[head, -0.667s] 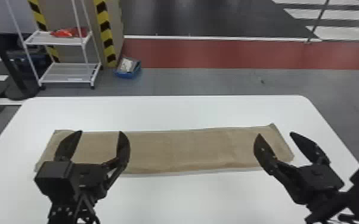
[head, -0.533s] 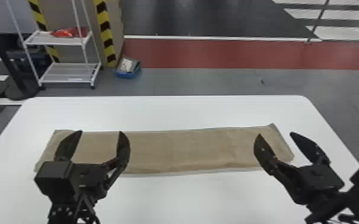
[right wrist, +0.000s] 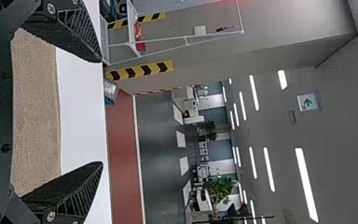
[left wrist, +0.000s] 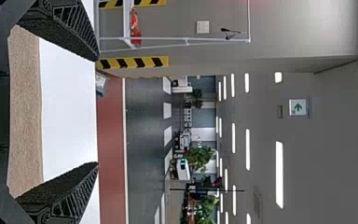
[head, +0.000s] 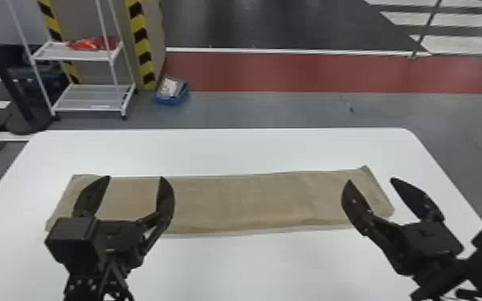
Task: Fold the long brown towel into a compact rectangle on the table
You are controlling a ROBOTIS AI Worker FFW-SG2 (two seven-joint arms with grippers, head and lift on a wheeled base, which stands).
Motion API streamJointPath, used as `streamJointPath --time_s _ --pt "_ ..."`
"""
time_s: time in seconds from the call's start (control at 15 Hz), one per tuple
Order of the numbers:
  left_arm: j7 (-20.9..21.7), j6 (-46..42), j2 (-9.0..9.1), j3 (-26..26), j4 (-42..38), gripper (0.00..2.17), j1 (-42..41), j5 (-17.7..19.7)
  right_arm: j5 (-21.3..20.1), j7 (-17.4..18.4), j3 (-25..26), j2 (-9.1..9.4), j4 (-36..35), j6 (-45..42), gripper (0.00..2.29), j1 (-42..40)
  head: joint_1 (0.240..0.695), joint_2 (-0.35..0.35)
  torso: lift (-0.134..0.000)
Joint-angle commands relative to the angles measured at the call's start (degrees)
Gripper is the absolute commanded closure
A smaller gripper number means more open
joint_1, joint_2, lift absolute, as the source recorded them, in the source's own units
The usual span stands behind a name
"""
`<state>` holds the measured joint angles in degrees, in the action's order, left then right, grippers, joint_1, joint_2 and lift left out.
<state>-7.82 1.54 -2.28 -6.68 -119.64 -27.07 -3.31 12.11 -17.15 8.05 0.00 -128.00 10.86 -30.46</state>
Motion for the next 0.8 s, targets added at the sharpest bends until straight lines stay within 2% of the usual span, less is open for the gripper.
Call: streamJointPath --time_s 0.0,0.27,0.4,0.73 --pt "0.00 0.00 0.00 0.00 0.02 0.08 0.00 -0.03 0.02 0.02 0.03 0.05 0.03 0.00 0.10 -0.13 0.695 -0.039 -0.121" --pt "0.00 0.00 0.00 0.18 1.16 0.08 1.05 -0.03 0.11 -0.07 0.03 0.05 0.65 -0.17 0.10 -0.04 0.695 -0.040 -0.121" --pt "0.09 0.18 -0.09 0.62 3.36 0.08 3.16 0.32 0.37 -0.07 0.21 0.05 3.46 -1.23 0.10 1.28 0.695 -0.039 -0.121" --pt "1.05 1.41 -0.35 4.66 13.90 0.08 12.48 2.61 0.20 -0.16 -0.14 0.05 9.70 -1.76 0.10 4.97 0.695 -0.030 -0.121"
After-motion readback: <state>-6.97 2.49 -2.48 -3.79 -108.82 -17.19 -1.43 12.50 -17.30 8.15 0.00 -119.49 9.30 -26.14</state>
